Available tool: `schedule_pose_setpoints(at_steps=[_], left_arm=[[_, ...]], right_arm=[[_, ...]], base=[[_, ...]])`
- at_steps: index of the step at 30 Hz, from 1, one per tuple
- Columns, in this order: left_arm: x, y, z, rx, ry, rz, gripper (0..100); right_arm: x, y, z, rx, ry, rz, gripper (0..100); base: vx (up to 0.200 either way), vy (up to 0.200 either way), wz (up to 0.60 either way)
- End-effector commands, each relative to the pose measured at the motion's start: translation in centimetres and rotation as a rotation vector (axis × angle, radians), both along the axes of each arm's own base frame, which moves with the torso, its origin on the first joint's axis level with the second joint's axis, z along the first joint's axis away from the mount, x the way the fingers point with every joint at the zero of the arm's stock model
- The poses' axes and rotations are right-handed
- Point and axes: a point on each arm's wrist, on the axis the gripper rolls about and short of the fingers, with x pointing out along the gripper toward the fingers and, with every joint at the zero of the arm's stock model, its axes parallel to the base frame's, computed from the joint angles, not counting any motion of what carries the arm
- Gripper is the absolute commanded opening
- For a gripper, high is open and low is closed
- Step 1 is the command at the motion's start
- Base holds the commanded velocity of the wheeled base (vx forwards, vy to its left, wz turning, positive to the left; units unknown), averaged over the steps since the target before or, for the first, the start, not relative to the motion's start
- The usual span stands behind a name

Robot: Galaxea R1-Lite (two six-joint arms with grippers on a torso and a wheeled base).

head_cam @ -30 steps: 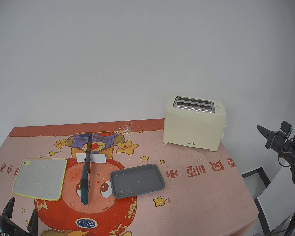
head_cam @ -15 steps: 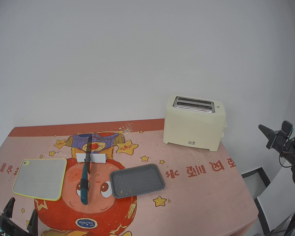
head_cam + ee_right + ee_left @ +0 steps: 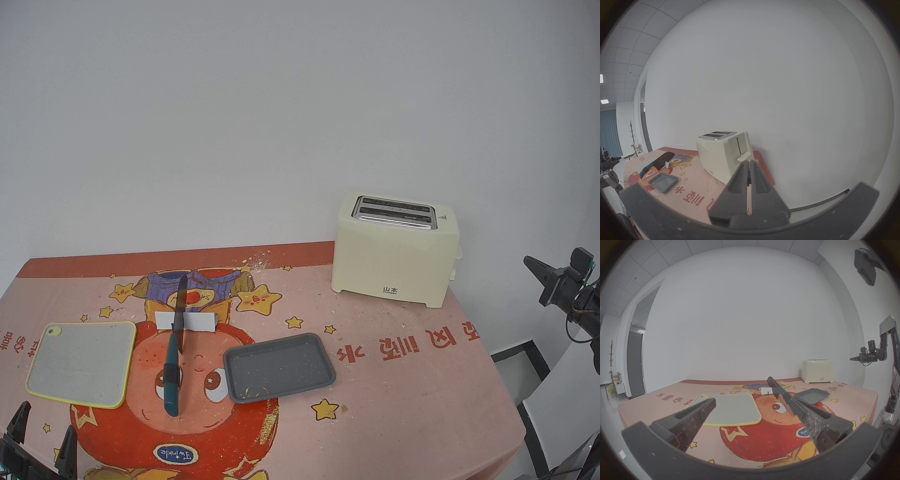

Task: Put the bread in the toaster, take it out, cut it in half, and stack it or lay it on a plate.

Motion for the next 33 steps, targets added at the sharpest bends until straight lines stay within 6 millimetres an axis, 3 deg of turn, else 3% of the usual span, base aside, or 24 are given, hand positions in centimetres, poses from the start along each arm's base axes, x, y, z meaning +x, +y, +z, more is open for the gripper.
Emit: schedule_pose_setpoints(at_steps=[1, 12, 33], left_arm=[[0.1, 0.0, -0.5, 0.0, 0.018, 0.0, 100], [0.1, 0.0, -0.5, 0.0, 0.018, 0.0, 100], [0.1, 0.0, -0.5, 0.0, 0.018, 0.0, 100]], right_arm=[[0.2, 0.1, -0.3, 0.0, 0.015, -0.019, 0], [1.4, -0.4, -1.6, -0.004, -0.014, -0.033, 0], [1.3, -0.9, -1.2, -0.012, -0.04, -0.056, 0]], base=[[0.0, 0.0, 0.0], [0.0, 0.0, 0.0], [0.0, 0.0, 0.0]])
